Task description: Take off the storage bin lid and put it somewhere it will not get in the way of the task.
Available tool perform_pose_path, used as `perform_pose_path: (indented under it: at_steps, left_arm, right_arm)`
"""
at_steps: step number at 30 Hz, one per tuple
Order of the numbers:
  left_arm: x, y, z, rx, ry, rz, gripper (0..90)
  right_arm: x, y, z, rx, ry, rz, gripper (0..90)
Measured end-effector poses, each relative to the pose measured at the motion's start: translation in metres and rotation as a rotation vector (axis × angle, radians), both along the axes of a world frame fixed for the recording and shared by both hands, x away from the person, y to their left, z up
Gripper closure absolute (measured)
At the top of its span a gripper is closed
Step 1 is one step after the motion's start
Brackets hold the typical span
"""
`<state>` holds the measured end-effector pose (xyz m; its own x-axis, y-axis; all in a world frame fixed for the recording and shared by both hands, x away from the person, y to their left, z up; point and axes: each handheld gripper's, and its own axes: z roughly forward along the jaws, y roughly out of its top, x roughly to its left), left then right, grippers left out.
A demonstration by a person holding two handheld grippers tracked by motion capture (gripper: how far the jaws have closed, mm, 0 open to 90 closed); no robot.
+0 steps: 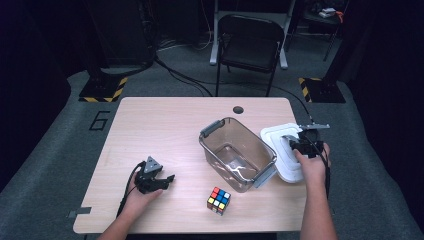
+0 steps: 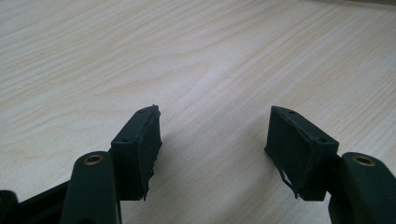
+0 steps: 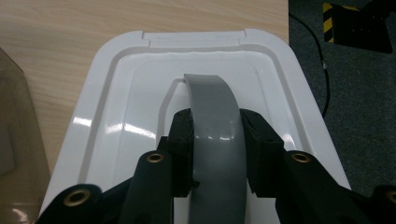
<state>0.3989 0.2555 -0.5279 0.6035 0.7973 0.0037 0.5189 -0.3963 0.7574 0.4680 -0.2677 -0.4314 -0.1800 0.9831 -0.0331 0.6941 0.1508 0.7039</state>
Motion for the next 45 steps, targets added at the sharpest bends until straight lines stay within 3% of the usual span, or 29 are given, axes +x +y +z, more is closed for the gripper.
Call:
perform_pose_path:
  at_steps: [20, 33, 45]
  left_arm:
    - [0.000, -0.001, -0.001, -0.005, -0.006, 0.006, 35.2]
    - [0.000, -0.001, -0.001, -0.004, -0.007, 0.006, 35.2]
    - [0.000, -0.001, -0.001, -0.004, -0.006, 0.007, 35.1]
  right_arm:
    - [0.007, 0.004, -0.028, -0.016, 0.047, 0.005, 67.0]
    - [0.009, 0.002, -0.037, 0.003, 0.068, 0.007, 66.8]
    - [0.011, 0.005, -0.042, -0.021, 0.098, 0.024, 66.4]
